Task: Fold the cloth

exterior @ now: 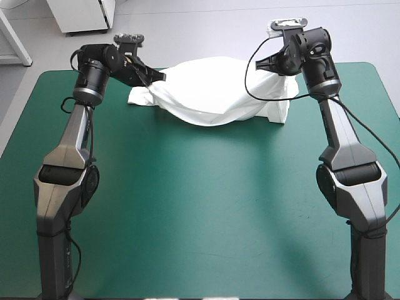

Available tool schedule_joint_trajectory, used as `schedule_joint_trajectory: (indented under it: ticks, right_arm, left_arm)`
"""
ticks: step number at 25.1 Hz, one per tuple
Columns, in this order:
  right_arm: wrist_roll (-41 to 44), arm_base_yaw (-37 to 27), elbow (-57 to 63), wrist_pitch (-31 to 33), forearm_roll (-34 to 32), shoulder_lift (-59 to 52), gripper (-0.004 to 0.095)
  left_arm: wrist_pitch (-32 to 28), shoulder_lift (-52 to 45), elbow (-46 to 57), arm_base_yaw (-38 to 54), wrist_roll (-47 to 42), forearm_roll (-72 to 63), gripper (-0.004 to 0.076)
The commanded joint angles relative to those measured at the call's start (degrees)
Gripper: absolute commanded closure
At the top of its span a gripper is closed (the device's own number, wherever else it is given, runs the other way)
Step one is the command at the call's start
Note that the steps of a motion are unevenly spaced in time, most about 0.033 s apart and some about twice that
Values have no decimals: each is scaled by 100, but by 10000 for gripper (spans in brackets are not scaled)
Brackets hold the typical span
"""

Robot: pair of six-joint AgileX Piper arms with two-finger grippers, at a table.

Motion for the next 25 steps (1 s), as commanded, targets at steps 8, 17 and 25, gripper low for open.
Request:
schedule_joint_trajectory:
  ticks: [8, 17, 25]
  right_arm:
    - [-153, -133, 3488, -407, 576, -1641, 925]
    - [-143, -69, 6824, -1183, 583, -3481, 925]
    - [-131, -69, 8857, -1260, 958, -4922, 925]
  left_arm:
    - [-488, -1538, 2348, -140, -569, 695, 746]
    - [-1454, -3517, 5770, -140, -570, 483, 746]
    - [-1747, -5166, 8069, -468, -506, 239, 746]
